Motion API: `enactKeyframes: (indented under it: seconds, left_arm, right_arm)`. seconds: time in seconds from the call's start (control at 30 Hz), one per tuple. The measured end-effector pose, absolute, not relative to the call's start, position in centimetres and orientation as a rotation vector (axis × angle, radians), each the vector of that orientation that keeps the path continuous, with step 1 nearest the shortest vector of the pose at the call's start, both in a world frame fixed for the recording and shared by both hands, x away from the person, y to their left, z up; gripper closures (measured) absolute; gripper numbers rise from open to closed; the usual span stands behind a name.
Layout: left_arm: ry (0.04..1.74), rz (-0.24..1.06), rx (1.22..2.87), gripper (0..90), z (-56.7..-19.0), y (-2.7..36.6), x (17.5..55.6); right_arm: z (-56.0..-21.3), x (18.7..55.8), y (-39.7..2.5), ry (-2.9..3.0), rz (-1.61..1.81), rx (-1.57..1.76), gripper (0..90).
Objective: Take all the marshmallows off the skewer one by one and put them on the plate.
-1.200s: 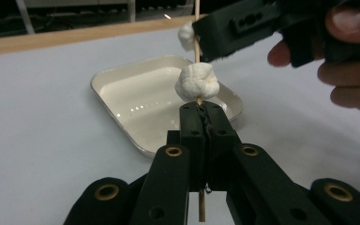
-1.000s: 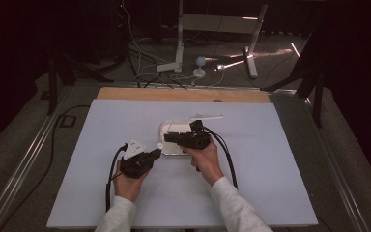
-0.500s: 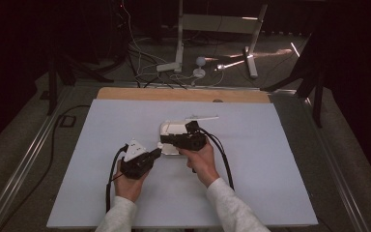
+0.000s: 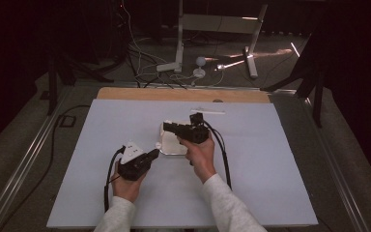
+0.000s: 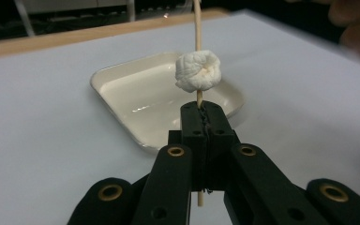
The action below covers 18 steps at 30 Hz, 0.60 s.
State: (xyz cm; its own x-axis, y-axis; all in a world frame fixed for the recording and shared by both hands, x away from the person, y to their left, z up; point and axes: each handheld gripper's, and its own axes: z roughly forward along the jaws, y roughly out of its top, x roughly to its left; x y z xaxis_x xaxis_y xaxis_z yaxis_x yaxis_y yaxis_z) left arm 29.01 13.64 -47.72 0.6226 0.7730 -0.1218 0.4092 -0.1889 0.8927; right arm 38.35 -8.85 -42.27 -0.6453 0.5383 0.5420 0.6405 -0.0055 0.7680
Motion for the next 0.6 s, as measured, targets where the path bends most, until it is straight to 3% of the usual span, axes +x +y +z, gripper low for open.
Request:
enactKeyframes:
  seconds: [0.5, 0.6]
  left_arm:
    - [0.943, 0.469, 1.855, 90.0, -48.1, 13.4, 29.1]
    - [0.991, 0.492, 2.005, 90.0, -49.9, 12.9, 29.1]
  right_arm:
    - [-41.9, 38.7, -8.8, -2.211, -1.75, -1.29, 81.5]
    - [-41.2, 39.1, -10.2, -2.118, -1.878, -1.393, 82.6]
